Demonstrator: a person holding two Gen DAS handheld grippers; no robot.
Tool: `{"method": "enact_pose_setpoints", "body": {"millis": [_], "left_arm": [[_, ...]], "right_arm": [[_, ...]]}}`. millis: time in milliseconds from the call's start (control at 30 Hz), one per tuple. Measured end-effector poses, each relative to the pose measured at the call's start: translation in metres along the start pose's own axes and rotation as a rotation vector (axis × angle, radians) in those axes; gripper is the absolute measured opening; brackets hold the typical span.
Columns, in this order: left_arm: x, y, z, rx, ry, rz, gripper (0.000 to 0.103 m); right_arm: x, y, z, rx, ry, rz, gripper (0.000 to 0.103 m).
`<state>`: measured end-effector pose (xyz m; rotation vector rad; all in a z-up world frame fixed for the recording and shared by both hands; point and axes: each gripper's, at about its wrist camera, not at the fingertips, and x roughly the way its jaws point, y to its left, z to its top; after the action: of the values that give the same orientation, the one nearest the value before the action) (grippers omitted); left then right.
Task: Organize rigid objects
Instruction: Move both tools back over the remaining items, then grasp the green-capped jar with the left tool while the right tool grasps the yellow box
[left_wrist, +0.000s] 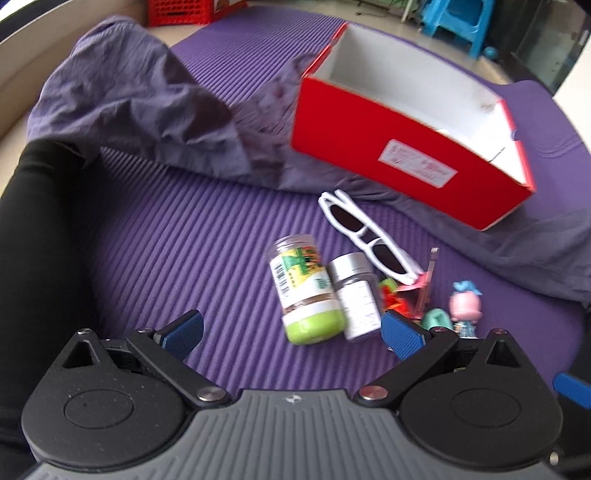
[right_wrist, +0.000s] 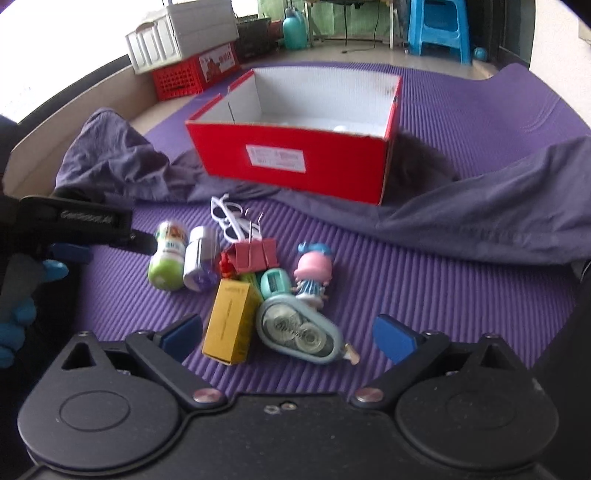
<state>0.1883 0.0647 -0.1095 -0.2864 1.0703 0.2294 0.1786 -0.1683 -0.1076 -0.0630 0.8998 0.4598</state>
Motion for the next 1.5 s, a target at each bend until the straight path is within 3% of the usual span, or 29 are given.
{"method": "enact_pose_setpoints", "body": {"millis": [300, 400, 833, 1000, 1167, 1333, 1500], "left_arm": [[0.036, 0.012, 0.010, -0.076, 0.065, 0.053, 0.103], [0.042, 0.016, 0.013, -0.099, 0.072, 0.037, 0.103], [0.067, 0.022, 0.021, -0.141, 0.093, 0.002, 0.103], [0.068, 0.017, 0.021, -0.116, 0.080, 0.026, 0.103], [0.060, 0.011, 0.020, -0.080, 0.052, 0.016, 0.086], [0.052, 0.001, 0.018, -0.045, 0.030, -0.023, 0.049], [0.048, -0.002, 0.017, -0.033, 0.024, -0.026, 0.046]], "right_arm": [[0.024, 0.028, -0.003, -0.047, 0.063, 0.063, 0.089], [0.032, 0.034, -0.003, -0.055, 0.078, 0.071, 0.085], [0.067, 0.046, -0.005, -0.044, 0.156, 0.046, 0.058], [0.074, 0.054, -0.006, -0.054, 0.162, 0.012, 0.045], [0.079, 0.059, -0.010, -0.063, 0.172, -0.042, 0.039], [0.079, 0.060, -0.011, -0.061, 0.166, -0.057, 0.037], [0.077, 0.060, -0.011, -0.050, 0.160, -0.058, 0.032]]}}
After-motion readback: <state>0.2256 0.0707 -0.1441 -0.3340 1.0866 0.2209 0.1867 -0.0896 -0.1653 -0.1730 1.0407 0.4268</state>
